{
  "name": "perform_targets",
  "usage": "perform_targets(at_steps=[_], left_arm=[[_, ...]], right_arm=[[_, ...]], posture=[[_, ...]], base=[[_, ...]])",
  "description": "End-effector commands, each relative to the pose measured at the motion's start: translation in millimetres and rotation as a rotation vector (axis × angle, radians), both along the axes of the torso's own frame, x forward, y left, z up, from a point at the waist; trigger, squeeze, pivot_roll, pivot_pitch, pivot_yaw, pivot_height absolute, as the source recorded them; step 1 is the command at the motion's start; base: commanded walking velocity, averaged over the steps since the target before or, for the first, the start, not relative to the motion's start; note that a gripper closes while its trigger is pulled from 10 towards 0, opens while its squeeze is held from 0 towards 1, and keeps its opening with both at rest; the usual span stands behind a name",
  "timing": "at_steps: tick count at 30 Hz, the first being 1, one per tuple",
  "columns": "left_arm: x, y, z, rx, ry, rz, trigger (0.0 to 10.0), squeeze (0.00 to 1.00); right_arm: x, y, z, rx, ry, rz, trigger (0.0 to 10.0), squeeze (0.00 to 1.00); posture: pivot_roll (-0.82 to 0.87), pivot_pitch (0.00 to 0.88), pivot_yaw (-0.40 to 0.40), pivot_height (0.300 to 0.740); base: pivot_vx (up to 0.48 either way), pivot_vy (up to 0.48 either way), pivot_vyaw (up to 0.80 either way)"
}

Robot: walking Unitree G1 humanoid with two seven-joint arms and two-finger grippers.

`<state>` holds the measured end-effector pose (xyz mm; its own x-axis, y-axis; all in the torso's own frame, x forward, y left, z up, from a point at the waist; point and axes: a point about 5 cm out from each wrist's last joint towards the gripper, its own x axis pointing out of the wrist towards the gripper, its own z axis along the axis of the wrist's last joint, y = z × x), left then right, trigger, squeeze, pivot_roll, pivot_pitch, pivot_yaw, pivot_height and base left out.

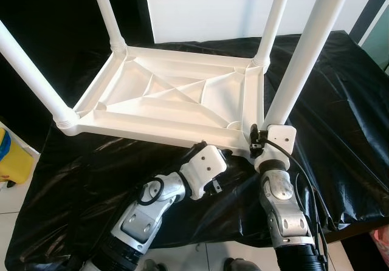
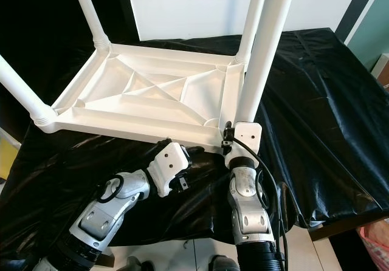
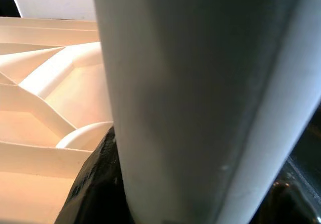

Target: Building children table

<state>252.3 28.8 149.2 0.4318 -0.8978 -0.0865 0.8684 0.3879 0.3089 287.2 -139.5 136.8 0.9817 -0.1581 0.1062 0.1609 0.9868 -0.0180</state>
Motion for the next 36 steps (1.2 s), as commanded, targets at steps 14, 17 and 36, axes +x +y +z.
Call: perform_targets(at_steps=[14, 17, 36], left_arm=[[-3.9, -0.2, -3, 0.005, 0.006, 0.017, 10.0, 0.00], [-3.1, -0.4, -3, 0.003, 0.005, 0.017, 10.0, 0.00], [4.5, -2.7, 2, 0.002, -0.018, 0.001, 10.0, 0.00]], right_arm=[[-8.2, -6.9, -4, 0.011, -0.005, 0.082, 10.0, 1.00], [-9.3, -12.7, -3, 0.009, -0.017, 0.102, 10.0, 1.00], [4.7, -42.8, 16, -0.153, 0.045, 0.762, 10.0, 0.00]], posture=[[-0.13, 0.143, 0.034, 0.740], [-0.13, 0.140, 0.033, 0.740], [-0.14, 0.109, 0.047, 0.740]], base=[[0.000, 0.000, 0.00], [0.000, 0.000, 0.00], [0.000, 0.000, 0.00]])
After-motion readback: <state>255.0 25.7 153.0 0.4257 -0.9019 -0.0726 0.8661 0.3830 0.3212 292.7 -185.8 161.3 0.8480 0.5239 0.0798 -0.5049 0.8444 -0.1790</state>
